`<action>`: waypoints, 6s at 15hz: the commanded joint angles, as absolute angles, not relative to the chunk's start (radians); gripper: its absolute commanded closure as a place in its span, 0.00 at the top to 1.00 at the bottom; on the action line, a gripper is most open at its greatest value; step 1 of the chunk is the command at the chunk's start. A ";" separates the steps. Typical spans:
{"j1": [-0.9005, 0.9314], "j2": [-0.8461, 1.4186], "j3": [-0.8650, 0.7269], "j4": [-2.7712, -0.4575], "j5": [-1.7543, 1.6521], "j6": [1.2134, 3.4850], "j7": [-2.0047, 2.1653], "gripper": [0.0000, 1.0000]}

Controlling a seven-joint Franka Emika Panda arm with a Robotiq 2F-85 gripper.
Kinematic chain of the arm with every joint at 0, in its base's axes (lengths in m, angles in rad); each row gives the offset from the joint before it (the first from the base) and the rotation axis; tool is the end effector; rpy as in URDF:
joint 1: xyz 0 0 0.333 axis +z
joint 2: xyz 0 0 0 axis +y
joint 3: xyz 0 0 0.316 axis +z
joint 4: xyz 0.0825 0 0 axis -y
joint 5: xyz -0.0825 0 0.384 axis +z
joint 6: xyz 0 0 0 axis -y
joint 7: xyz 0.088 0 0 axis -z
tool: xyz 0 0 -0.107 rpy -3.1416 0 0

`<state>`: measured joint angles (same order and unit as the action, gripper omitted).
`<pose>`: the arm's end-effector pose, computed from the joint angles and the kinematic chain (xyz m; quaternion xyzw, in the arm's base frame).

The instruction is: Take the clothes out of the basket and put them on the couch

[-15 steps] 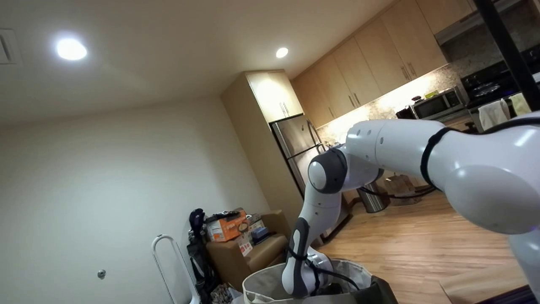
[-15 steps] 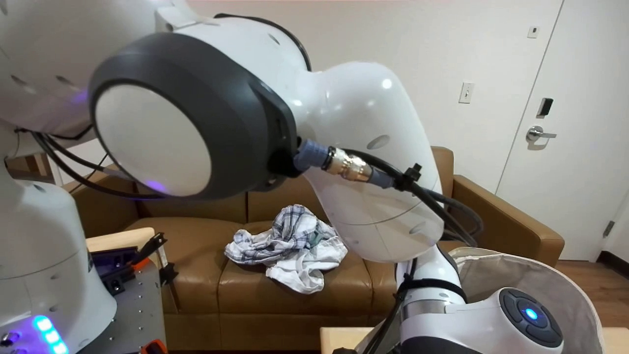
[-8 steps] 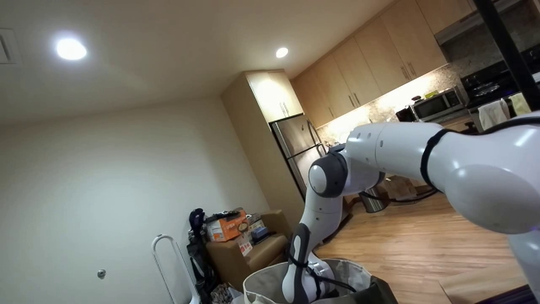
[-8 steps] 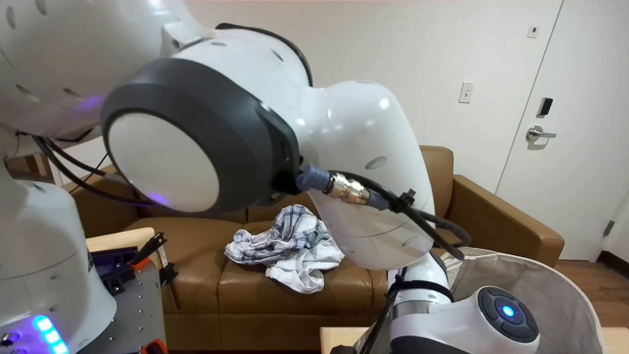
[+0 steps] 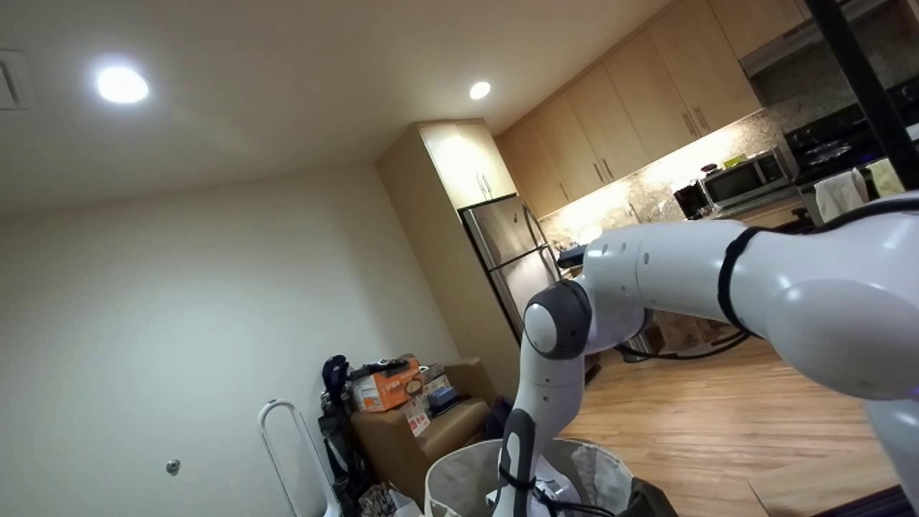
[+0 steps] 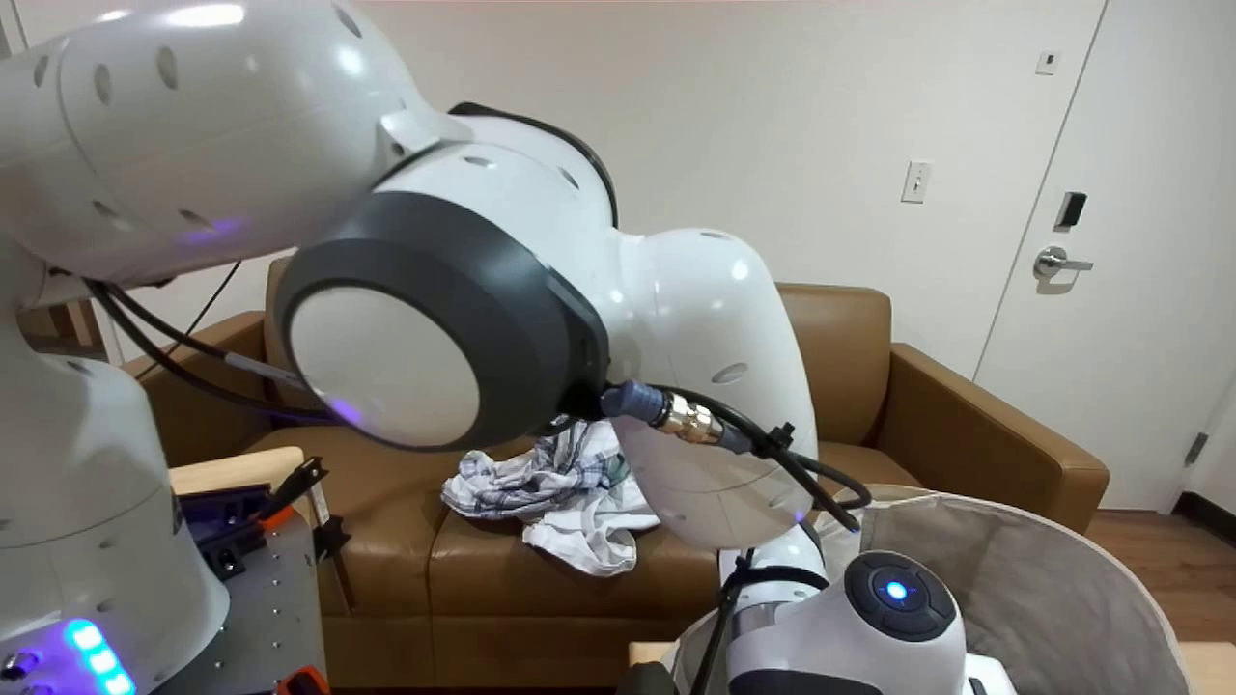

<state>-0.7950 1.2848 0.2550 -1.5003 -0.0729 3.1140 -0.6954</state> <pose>0.5607 -0.3603 -0.0420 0.9787 0.0022 0.2035 0.0255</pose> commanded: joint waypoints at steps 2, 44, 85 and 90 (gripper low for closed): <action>-0.789 1.323 0.236 -1.493 -0.172 3.272 -0.661 0.68; -0.780 1.188 0.221 -1.523 -0.003 2.734 -0.622 0.78; -0.792 1.002 0.229 -1.603 -0.076 2.667 -0.613 0.07; -0.743 0.764 0.229 -1.734 -0.027 2.583 -0.588 0.07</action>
<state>-0.7593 0.9351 0.2282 -1.6002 -0.0795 2.6273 -0.5718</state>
